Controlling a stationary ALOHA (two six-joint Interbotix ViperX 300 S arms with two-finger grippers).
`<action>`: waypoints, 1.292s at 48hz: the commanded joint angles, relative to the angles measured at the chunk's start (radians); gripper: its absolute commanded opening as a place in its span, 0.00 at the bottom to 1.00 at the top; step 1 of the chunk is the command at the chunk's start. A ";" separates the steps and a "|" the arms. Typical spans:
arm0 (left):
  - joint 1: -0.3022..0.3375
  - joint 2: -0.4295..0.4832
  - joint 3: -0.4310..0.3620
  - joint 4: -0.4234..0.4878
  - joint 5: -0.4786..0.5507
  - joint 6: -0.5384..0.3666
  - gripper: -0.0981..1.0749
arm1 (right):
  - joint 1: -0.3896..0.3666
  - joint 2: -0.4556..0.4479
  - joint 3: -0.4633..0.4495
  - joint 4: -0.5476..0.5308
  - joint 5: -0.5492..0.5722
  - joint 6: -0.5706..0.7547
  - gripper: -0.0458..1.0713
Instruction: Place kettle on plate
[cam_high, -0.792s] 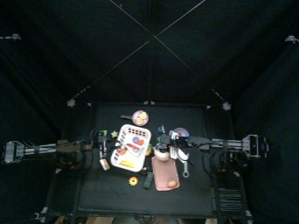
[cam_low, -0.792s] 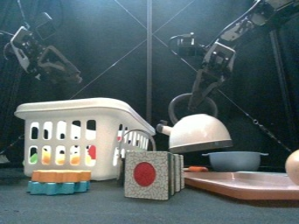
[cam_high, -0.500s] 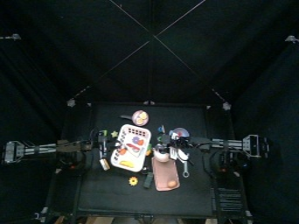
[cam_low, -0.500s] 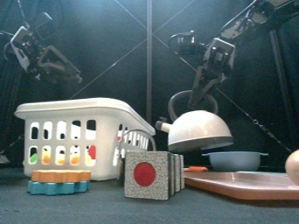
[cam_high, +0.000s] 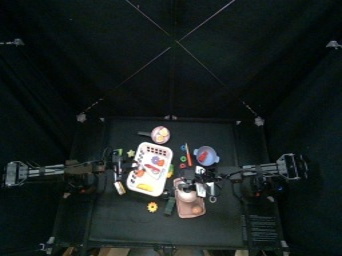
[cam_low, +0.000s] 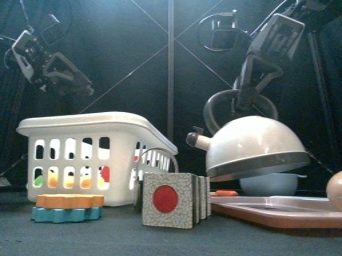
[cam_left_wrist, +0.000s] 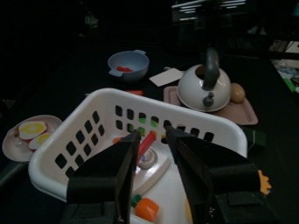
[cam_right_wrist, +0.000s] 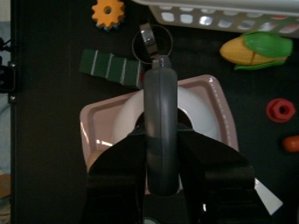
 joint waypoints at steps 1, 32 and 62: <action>0.003 0.002 -0.009 -0.002 -0.003 -0.002 0.71 | 0.000 -0.006 -0.008 0.011 -0.029 -0.003 0.57; 0.003 0.002 -0.008 0.000 -0.003 0.000 0.71 | -0.008 -0.006 0.021 0.052 -0.078 -0.002 0.69; 0.002 0.002 -0.008 0.000 -0.003 0.000 0.71 | -0.011 -0.087 0.017 0.054 -0.092 -0.003 0.77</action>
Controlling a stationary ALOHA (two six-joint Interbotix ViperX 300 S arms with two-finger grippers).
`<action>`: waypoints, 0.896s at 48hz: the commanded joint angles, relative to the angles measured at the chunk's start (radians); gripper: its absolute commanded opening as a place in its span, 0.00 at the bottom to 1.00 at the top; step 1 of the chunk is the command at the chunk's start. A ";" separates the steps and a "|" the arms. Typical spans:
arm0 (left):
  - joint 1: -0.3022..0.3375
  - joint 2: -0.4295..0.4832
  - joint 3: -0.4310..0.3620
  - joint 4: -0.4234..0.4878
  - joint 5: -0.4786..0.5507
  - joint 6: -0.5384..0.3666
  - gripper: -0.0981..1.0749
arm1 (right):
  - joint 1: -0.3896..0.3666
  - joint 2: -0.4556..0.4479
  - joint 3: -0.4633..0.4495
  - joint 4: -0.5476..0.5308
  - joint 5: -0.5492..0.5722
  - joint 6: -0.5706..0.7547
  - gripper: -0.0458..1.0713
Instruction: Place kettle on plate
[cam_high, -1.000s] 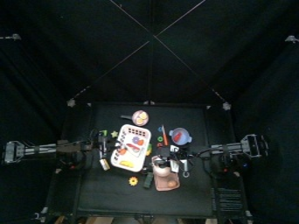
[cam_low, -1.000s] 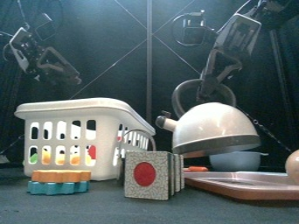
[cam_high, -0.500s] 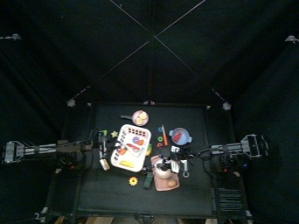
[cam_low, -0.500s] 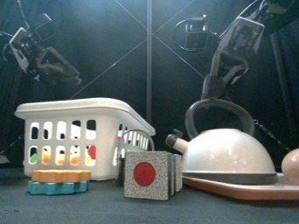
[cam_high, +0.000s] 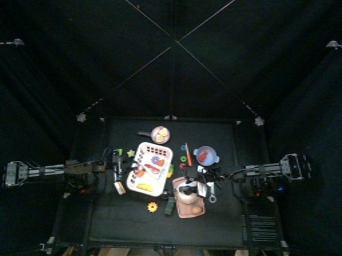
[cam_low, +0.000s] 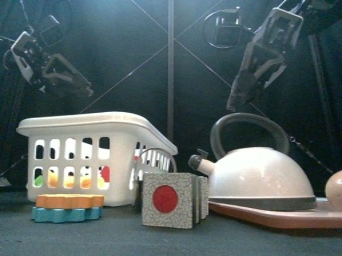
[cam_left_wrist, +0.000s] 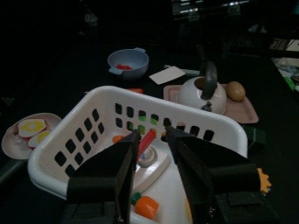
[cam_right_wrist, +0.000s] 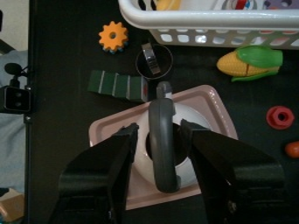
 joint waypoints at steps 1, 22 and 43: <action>0.003 0.002 -0.012 0.000 -0.005 0.000 0.71 | -0.005 -0.032 -0.014 -0.002 -0.014 -0.003 0.77; 0.002 0.002 -0.012 0.002 -0.003 0.000 0.71 | -0.005 -0.034 -0.011 -0.021 -0.014 -0.002 0.76; -0.003 0.002 -0.009 0.002 -0.005 0.000 0.71 | -0.046 -0.034 -0.020 -0.003 -0.020 0.000 0.76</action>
